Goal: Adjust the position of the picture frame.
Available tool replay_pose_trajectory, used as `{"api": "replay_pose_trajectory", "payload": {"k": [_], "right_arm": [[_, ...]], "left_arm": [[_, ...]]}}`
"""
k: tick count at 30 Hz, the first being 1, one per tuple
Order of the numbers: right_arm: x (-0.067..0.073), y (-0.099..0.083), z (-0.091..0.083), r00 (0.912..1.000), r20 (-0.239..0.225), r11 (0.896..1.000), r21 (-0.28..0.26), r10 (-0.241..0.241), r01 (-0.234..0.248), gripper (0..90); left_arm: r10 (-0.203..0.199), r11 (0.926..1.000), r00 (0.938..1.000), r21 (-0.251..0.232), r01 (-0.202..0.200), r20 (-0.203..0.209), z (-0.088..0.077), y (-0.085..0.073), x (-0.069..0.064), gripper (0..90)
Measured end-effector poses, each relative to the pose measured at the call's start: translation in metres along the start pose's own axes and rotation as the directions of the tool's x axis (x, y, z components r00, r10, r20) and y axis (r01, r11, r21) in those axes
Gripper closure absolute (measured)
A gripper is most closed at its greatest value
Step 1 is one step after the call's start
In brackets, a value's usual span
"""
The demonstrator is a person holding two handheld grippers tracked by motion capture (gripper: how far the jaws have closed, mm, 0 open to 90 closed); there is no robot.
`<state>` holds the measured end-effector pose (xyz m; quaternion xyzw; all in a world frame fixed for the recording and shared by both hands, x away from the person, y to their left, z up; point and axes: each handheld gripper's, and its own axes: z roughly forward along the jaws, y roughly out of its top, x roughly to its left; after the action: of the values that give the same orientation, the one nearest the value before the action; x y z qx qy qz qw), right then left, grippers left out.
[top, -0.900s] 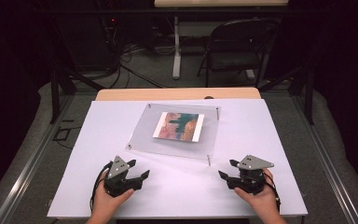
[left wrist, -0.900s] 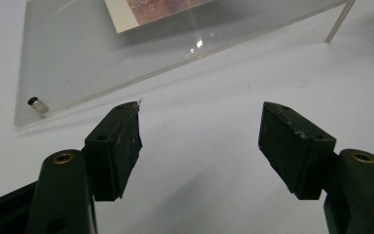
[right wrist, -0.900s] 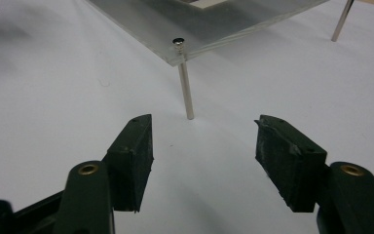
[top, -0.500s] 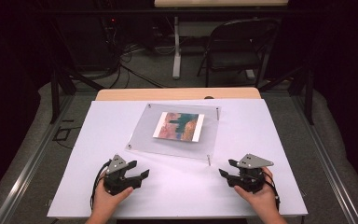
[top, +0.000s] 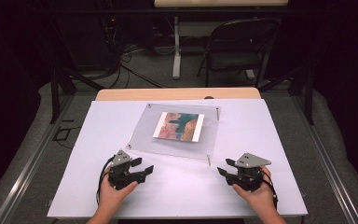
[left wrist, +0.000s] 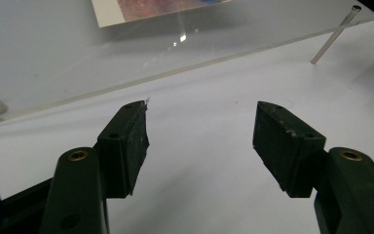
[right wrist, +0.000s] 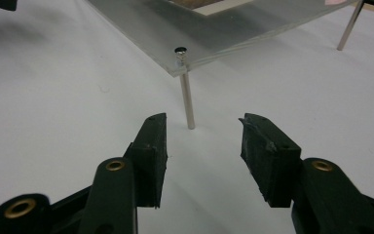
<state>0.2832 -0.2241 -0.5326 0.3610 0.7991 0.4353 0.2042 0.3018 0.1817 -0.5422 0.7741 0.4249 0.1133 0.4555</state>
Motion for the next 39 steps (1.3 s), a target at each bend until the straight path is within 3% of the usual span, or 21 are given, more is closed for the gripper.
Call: {"api": "replay_pose_trajectory", "payload": {"k": [4,9,15,22,28,34,39], "right_arm": [[0.005,0.003,0.003,0.9991,-0.011,0.999,0.002,-0.040,0.040,52.9],[0.004,0.005,0.014,0.9990,-0.032,0.999,0.006,-0.032,0.032,56.1],[0.001,0.007,0.030,0.9981,-0.055,0.999,0.025,-0.028,0.030,60.2],[-0.005,0.012,0.047,0.9967,-0.075,0.999,0.027,-0.028,0.031,60.7],[-0.004,0.014,0.061,0.9937,-0.090,0.997,0.043,-0.067,0.071,67.3],[0.000,0.014,0.069,0.9880,-0.114,0.993,0.050,-0.104,0.110,76.3],[-0.006,0.014,0.069,0.9885,-0.129,0.996,0.036,-0.080,0.085,83.0]], "left_arm": [[0.020,0.9998,0.9998,-0.003,-0.020,-0.004,0.003,0.006,-0.006,39.0],[0.041,0.9991,0.9991,0.012,-0.041,0.006,0.009,0.009,-0.012,43.8],[0.056,0.9981,0.9979,0.024,-0.056,0.034,0.014,0.017,-0.023,66.4],[0.061,0.9954,0.9979,0.072,-0.063,0.020,0.029,0.022,-0.027,81.3],[0.004,0.9967,1.0000,0.081,-0.005,0.005,0.035,0.023,-0.019,89.3],[-0.002,0.9953,1.0000,0.096,0.001,0.010,0.037,0.020,-0.015,90.0],[-0.009,0.9944,0.9999,0.106,0.007,0.012,0.039,0.022,-0.014,90.0]]}}
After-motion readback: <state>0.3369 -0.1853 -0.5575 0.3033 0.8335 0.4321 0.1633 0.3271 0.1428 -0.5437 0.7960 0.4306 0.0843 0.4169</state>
